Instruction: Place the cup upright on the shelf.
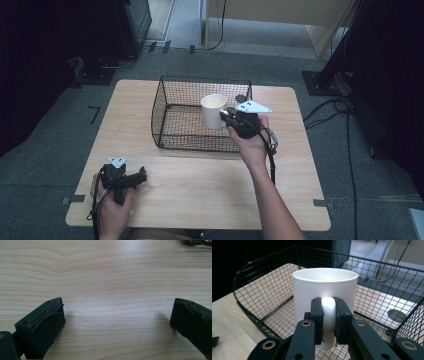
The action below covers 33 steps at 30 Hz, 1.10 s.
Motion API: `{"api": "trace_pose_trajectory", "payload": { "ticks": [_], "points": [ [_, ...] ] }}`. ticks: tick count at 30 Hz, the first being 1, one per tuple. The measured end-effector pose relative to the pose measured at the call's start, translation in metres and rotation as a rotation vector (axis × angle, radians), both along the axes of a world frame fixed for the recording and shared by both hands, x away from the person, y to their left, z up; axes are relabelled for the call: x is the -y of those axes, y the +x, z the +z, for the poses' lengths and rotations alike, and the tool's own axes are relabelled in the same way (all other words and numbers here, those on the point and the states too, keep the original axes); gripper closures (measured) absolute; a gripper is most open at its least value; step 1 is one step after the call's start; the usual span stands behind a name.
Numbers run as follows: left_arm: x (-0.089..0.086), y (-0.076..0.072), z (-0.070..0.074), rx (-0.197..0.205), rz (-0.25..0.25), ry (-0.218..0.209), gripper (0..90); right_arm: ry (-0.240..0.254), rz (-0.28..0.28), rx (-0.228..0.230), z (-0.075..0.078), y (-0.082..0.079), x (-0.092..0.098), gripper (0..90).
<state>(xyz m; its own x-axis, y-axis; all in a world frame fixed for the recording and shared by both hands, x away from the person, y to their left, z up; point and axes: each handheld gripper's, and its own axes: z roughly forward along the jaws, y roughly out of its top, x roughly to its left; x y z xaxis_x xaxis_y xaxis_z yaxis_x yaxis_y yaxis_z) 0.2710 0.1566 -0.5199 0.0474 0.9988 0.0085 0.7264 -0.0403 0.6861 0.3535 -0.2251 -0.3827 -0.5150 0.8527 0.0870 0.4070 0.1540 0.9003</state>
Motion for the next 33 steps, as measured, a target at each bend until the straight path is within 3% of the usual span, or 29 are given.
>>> {"api": "trace_pose_trajectory", "payload": {
  "ticks": [7, 16, 26, 33],
  "points": [
    [0.000, 0.000, 0.000, -0.001, -0.001, 0.001, 0.0, -0.015, -0.035, -0.045, -0.017, 0.020, -0.005, 80.6],
    [0.000, 0.000, 0.000, -0.001, -0.001, 0.001, 0.0, -0.047, -0.051, -0.102, -0.034, 0.033, -0.016, 80.5],
    [0.000, 0.000, 0.000, 0.000, 0.000, 0.000, 0.0, -0.067, -0.056, -0.177, -0.045, 0.045, -0.024, 80.5],
    [0.000, 0.000, 0.000, 0.000, -0.006, 0.001, 0.0, -0.073, -0.065, -0.188, -0.048, 0.050, -0.026, 80.4]
  ]
}}
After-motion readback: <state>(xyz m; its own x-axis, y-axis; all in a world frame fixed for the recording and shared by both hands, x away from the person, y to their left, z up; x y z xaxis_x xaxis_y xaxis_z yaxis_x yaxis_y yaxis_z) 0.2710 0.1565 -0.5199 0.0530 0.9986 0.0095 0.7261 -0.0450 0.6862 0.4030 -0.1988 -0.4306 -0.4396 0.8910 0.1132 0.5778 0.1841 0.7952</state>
